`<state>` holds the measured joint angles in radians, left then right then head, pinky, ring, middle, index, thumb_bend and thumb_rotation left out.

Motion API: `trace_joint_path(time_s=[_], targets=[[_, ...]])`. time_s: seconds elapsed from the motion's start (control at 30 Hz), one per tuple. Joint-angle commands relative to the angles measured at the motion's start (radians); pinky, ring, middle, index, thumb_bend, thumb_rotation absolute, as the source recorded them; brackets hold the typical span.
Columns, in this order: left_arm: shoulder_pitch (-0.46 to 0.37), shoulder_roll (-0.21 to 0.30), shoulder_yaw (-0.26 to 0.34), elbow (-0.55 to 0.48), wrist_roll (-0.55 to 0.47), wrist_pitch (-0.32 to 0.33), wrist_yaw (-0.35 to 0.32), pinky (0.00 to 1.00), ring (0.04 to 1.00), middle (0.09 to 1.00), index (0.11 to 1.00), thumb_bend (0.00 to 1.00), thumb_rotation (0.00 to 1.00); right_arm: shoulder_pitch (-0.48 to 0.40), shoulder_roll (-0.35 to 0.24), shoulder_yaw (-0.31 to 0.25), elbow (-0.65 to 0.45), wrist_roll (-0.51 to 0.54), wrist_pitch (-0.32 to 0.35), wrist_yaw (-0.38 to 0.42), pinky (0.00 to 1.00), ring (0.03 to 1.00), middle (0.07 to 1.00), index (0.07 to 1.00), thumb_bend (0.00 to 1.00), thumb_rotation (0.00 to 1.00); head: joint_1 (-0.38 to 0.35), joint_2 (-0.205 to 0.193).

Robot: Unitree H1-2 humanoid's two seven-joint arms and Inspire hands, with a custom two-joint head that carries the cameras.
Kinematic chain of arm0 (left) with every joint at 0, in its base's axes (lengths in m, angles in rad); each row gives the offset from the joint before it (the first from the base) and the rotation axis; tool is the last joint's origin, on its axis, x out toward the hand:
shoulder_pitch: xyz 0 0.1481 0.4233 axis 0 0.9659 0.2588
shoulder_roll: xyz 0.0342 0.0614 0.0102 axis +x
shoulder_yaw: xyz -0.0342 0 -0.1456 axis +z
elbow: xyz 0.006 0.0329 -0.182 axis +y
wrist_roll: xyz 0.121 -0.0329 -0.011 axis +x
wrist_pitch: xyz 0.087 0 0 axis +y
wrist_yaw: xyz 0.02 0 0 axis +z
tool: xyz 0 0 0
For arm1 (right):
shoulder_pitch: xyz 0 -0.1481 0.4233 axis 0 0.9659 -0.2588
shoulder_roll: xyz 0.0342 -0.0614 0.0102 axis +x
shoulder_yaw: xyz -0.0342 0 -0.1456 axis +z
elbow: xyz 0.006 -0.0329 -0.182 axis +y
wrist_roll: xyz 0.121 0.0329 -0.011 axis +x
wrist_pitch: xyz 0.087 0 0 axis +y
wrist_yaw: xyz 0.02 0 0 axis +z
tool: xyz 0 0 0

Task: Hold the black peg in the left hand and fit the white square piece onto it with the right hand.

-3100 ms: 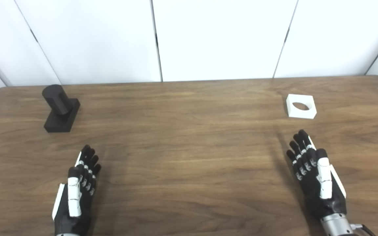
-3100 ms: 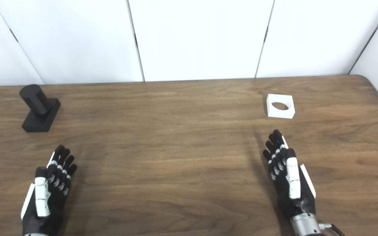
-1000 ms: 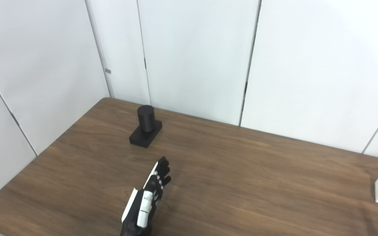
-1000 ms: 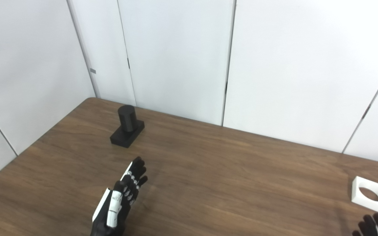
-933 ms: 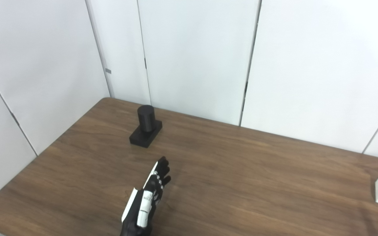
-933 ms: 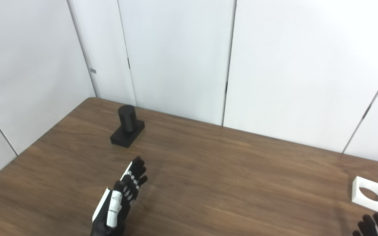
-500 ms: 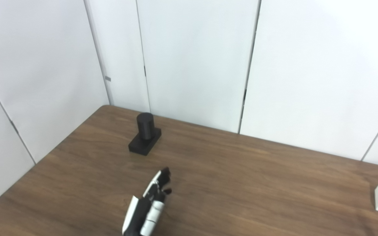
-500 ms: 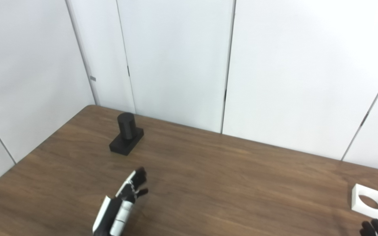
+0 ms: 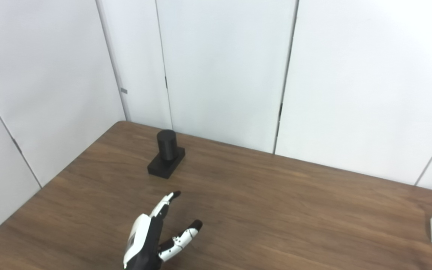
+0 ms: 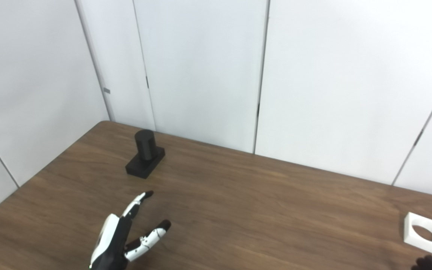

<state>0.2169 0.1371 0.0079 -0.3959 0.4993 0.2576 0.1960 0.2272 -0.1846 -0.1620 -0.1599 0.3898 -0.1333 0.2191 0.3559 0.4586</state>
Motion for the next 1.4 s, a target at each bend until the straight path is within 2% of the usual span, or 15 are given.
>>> trace_joint_path(time_s=[0.0, 0.13, 0.23, 0.37, 0.5, 0.73, 1.07, 1.37], targets=[[-0.068, 0.022, 0.015, -0.023, 0.059, 0.008, 0.003, 0.93, 0.961, 0.962, 0.923, 0.83, 0.54, 0.016, 0.025, 0.016, 0.015, -0.007, -0.027, 0.007, 0.93, 0.959, 0.946, 0.913, 0.84, 0.89, -0.001, -0.001], [-0.111, 0.049, 0.027, -0.015, 0.182, 0.106, -0.022, 0.84, 0.941, 0.953, 0.910, 0.89, 0.60, 0.017, 0.026, 0.015, 0.016, -0.009, -0.028, 0.009, 0.89, 0.946, 0.943, 0.904, 0.84, 0.88, -0.004, 0.000], [-0.139, 0.062, 0.028, -0.015, 0.285, 0.190, -0.060, 0.87, 0.958, 0.955, 0.901, 0.95, 0.69, 0.017, 0.030, 0.013, 0.010, 0.014, -0.013, 0.010, 0.84, 0.923, 0.926, 0.883, 0.85, 0.86, -0.003, 0.003], [-0.170, 0.061, 0.056, -0.003, 0.411, 0.212, -0.127, 0.98, 0.965, 0.955, 0.890, 0.98, 0.76, 0.019, 0.032, 0.012, 0.011, 0.041, -0.007, 0.018, 0.80, 0.911, 0.910, 0.864, 0.82, 0.86, -0.007, 0.004], [-0.208, 0.052, 0.096, 0.024, 0.507, 0.212, -0.185, 1.00, 0.968, 0.953, 0.888, 0.98, 0.79, 0.021, 0.031, 0.016, 0.012, 0.038, -0.012, 0.018, 0.78, 0.905, 0.908, 0.862, 0.83, 0.86, -0.009, 0.005], [-0.287, 0.059, 0.143, 0.121, 0.539, 0.211, -0.190, 0.93, 0.948, 0.940, 0.870, 0.96, 0.75, 0.027, 0.033, 0.019, 0.001, 0.041, -0.005, 0.016, 0.80, 0.913, 0.907, 0.857, 0.85, 0.85, -0.009, 0.010], [-0.396, 0.112, 0.147, 0.306, 0.528, 0.211, -0.125, 0.92, 0.934, 0.921, 0.843, 0.90, 0.69, 0.033, 0.035, 0.023, -0.010, 0.033, -0.004, 0.012, 0.85, 0.940, 0.929, 0.883, 0.85, 0.85, -0.013, 0.016], [-0.473, 0.131, 0.130, 0.432, 0.572, 0.212, -0.130, 0.90, 0.941, 0.935, 0.846, 0.91, 0.69, 0.040, 0.038, 0.026, -0.026, 0.031, 0.002, 0.008, 0.83, 0.927, 0.913, 0.879, 0.87, 0.84, -0.011, 0.022]])
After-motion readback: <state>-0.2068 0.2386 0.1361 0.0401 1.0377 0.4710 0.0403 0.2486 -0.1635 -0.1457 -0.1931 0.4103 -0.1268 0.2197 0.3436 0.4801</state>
